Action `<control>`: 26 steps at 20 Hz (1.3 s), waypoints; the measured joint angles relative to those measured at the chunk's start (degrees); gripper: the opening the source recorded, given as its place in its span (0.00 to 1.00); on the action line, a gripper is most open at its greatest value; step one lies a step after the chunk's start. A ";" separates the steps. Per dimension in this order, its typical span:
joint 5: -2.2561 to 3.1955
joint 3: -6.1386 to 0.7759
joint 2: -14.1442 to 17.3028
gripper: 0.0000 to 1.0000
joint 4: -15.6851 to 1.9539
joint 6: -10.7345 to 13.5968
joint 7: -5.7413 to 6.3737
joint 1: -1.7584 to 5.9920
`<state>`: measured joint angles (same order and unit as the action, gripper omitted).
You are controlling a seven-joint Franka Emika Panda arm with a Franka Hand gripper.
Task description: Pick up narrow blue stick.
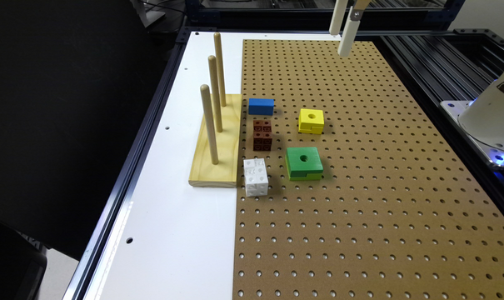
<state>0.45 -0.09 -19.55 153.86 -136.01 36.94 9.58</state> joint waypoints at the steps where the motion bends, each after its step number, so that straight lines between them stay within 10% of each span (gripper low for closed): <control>1: 0.00 0.00 0.63 1.00 -0.57 0.00 0.00 0.00; 7: 0.01 0.01 3.73 1.00 -3.19 -0.02 -0.09 0.16; 13: 0.04 0.05 5.90 1.00 -5.36 -0.02 -2.28 2.22; 26: 0.04 0.04 7.07 1.00 -6.75 -0.05 -2.30 2.30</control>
<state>0.49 -0.05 -12.49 147.12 -136.06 34.65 11.88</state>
